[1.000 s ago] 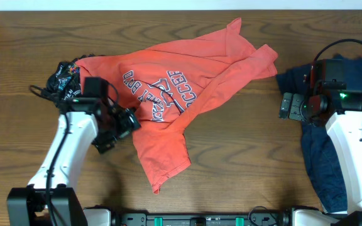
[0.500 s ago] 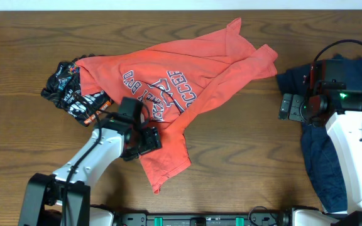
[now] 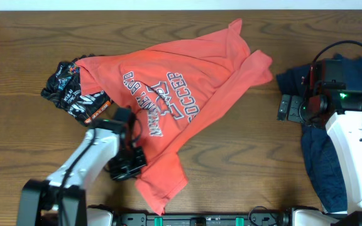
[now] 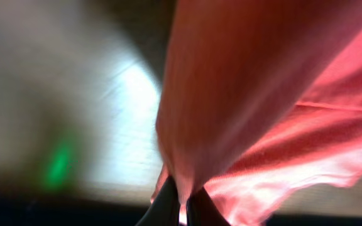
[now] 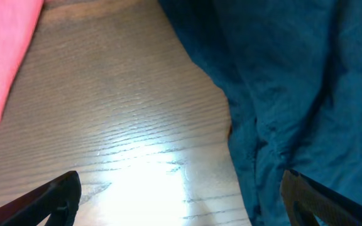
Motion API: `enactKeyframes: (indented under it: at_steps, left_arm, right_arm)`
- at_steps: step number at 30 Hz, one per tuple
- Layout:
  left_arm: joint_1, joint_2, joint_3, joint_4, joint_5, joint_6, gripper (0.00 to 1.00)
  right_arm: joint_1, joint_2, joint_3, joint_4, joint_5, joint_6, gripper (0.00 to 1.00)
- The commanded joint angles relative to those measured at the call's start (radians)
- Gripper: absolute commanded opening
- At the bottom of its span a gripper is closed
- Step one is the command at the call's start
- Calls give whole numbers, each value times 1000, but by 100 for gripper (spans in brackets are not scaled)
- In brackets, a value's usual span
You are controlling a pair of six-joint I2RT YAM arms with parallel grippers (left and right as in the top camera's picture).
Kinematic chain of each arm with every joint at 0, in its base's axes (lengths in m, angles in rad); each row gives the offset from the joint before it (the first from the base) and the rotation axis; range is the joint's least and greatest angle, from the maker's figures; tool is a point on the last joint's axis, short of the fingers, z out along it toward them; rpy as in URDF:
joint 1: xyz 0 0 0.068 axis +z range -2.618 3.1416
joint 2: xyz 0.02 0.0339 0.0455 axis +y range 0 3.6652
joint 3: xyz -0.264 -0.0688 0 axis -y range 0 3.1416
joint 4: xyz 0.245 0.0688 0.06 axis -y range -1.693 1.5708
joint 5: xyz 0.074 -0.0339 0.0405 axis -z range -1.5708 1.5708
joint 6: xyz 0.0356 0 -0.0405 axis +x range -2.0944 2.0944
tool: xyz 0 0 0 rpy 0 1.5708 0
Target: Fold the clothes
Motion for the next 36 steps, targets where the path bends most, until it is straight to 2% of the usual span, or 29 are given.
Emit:
enactKeyframes:
  at_steps: [1,4,11,17,23,30,36]
  left_arm:
    - [126,-106,86,-81,-60,82,6]
    - [245,-192,118,-108,-67,117,6]
    - [468,-320,126,-139,-60,116,6]
    - [479,-320,126,-190,-17,116,6]
    - [479,-320,126,-175,-17,116,6]
    - [479,-320,126,-151,-17,116,6]
    - [479,-320,126,-151,-17,116,6]
  right_arm:
    - [-6,1,5,-1,-54,-11,99]
    - [-2,9,-1,0,-134,-11,99]
    - [71,77,-7,52,-290,-11,88]
    - [152,207,20,175,-395,31,82]
    - [168,420,221,175,-399,107,84]
    - [187,645,486,177,-330,206,81]
    - [194,765,526,184,-260,305,82]
